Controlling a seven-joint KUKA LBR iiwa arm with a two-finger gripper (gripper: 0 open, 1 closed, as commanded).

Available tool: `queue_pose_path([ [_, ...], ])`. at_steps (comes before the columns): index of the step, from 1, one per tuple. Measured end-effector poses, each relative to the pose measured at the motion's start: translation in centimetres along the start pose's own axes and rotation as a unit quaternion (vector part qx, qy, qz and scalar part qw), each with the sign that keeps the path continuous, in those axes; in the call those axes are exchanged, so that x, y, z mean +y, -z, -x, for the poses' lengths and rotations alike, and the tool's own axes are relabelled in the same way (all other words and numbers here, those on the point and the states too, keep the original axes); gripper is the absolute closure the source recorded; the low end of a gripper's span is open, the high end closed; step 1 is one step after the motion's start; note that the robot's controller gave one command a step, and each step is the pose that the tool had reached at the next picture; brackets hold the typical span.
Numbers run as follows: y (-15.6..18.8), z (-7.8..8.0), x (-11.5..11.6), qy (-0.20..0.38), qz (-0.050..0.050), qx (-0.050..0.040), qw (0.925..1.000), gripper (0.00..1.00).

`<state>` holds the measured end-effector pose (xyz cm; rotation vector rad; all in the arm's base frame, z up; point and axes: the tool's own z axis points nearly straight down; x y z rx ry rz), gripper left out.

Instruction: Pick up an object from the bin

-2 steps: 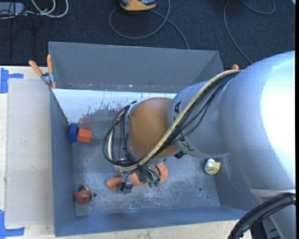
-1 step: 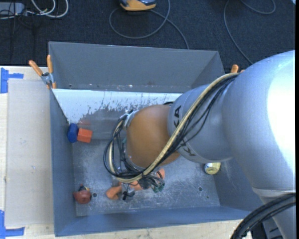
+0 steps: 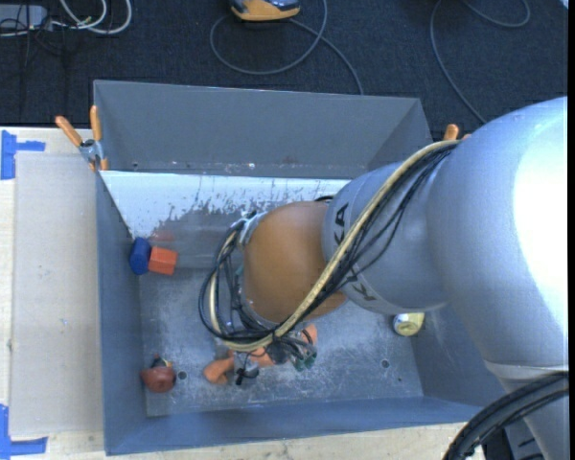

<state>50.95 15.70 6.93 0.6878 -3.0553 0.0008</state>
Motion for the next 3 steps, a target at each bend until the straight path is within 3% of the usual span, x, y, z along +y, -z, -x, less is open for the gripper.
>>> queue_pose_path([
  [3, 0.0, 0.0, -0.03, -0.002, 0.0, -0.0001, 1.0, 1.0],
])
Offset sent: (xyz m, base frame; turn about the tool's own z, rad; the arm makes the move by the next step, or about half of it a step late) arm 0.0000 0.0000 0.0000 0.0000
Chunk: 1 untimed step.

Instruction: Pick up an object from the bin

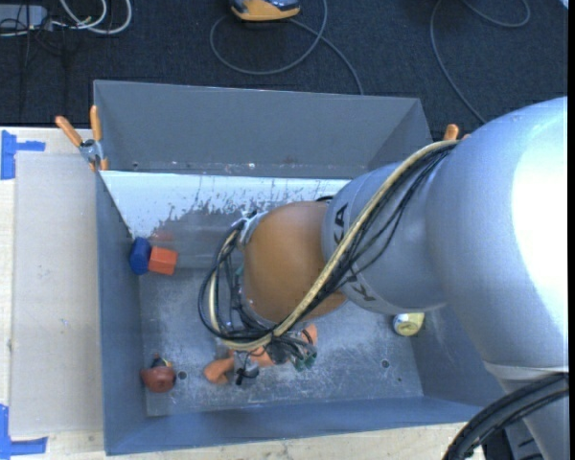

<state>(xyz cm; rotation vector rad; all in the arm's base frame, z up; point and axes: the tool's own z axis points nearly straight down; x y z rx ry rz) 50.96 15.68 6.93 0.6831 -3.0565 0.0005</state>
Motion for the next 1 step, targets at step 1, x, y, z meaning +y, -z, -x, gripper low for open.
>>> queue_pose_path([
  [1, 0.0, 0.0, 0.0, 0.0, 0.0, 0.0, 1.0, 1.0],
])
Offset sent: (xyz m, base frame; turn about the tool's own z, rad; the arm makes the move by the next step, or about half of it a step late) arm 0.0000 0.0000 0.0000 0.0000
